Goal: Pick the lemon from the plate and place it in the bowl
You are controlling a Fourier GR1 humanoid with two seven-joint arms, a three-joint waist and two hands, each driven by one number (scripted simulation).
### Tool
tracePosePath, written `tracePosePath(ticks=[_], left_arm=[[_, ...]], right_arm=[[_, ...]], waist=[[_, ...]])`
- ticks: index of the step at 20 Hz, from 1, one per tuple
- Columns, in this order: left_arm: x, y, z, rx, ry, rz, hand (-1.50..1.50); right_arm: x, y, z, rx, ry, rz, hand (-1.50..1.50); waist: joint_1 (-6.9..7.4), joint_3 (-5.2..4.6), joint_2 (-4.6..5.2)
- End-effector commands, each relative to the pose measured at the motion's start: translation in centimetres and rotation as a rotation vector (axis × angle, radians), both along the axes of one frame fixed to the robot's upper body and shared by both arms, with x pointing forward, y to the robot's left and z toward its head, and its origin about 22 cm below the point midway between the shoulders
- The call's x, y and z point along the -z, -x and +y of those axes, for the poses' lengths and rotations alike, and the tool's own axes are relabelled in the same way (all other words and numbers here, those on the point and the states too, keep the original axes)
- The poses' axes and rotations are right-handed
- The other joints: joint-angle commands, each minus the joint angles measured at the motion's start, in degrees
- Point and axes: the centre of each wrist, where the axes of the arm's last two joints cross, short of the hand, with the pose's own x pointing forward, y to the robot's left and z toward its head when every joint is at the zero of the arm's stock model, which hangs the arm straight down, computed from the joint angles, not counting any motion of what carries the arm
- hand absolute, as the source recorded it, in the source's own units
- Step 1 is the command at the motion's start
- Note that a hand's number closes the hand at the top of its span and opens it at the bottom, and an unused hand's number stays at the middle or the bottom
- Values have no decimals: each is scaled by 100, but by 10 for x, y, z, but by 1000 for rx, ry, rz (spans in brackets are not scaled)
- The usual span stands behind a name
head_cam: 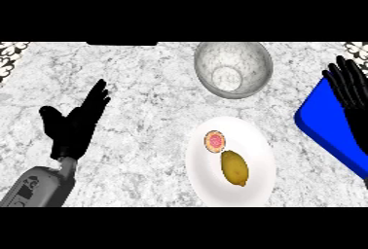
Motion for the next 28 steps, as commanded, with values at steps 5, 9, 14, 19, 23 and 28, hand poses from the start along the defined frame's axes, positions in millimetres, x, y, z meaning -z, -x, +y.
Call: tracePosePath(ticks=[5, 9, 14, 19, 23, 28], left_arm=[[-28, -1, 31, -41, 116, -235, 0], [-26, -1, 29, -33, 182, -236, 0], [-14, 14, 54, -25, 207, -229, 0], [-23, 9, 46, -29, 219, -230, 0], [-3, 11, 45, -7, 220, -252, 0], [-11, 9, 45, 26, 220, -251, 0]], right_arm=[[51, 6, 63, 109, -178, 413, -150], [86, 22, 6, 583, 164, 535, -150], [82, 3, 78, 643, 192, 359, -150], [38, -13, 56, 604, 508, 425, -150], [23, -31, 59, 455, 777, 694, -150], [30, -27, 71, 123, 1064, 1006, -150]], waist=[[162, 67, -110], [30, 33, -78], [76, 79, -101], [22, 79, -114], [199, 52, -67], [314, 43, -64]])
